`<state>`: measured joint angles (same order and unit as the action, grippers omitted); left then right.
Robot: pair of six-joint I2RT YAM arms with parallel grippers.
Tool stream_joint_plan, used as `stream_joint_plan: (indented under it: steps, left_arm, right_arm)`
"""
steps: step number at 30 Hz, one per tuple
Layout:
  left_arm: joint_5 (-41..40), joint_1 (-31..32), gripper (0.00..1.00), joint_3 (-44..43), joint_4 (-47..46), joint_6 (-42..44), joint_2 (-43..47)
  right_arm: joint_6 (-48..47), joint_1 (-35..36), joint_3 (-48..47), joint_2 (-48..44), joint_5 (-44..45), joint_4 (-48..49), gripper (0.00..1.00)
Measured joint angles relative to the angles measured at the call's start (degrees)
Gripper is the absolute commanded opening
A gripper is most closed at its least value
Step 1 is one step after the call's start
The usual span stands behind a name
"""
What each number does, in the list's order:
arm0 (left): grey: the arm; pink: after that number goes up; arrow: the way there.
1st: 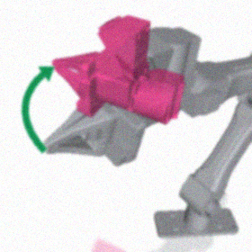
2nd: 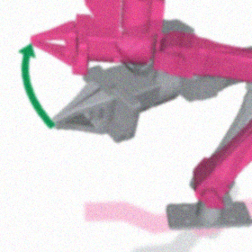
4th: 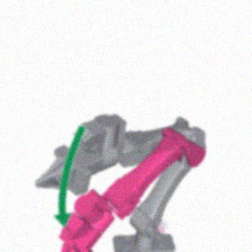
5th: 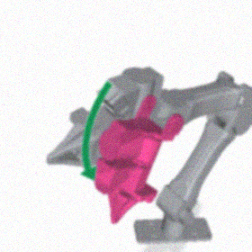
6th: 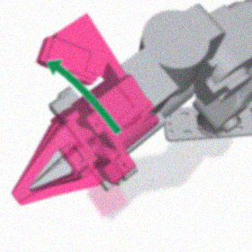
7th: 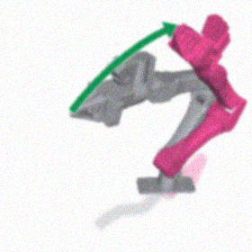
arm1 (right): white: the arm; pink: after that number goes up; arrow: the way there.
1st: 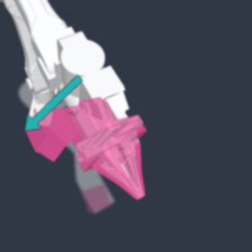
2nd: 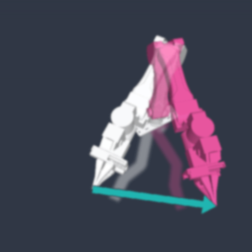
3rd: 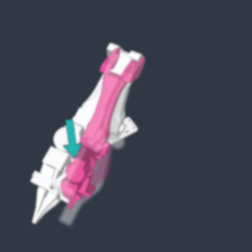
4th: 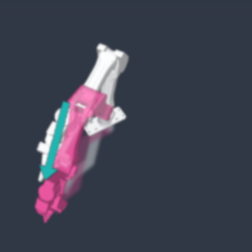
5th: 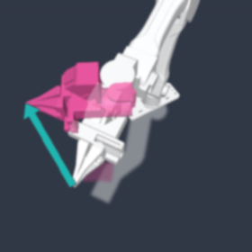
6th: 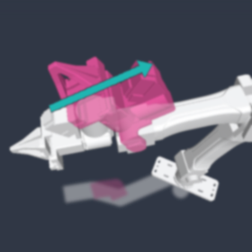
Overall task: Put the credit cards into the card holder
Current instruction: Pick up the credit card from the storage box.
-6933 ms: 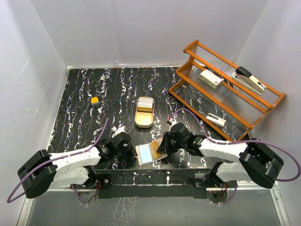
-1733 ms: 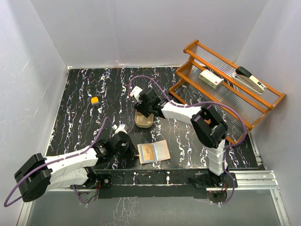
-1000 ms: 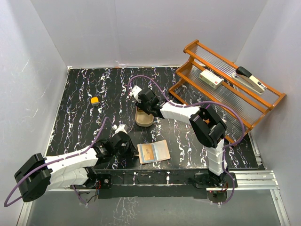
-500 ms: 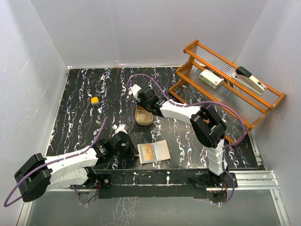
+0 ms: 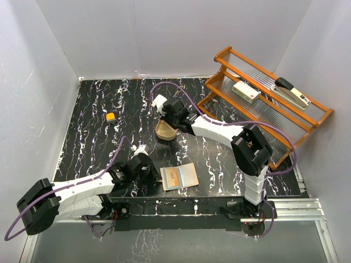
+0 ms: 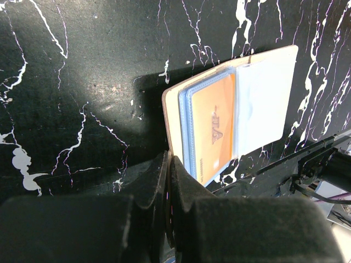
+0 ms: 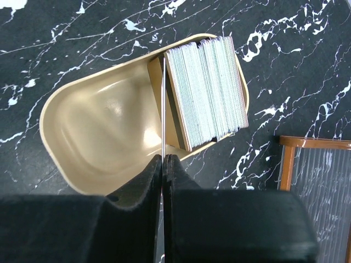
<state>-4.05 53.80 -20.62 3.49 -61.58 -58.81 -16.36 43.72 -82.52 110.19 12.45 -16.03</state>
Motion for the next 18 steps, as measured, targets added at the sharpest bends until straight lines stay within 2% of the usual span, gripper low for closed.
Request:
stream_joint_plan:
  steps: [12, 18]
  left_arm:
    - [-0.11, 0.00, 0.00, 0.00, 0.66, -0.04, 0.39]
    - [-1.62, 0.00, 0.17, -0.17, 3.56, -0.42, 0.55]
  right_arm:
    - [2.23, -0.02, 2.95, -5.68, -6.71, -1.18, 0.00]
    - [7.76, -0.02, 4.96, -8.83, -10.23, -3.56, 0.00]
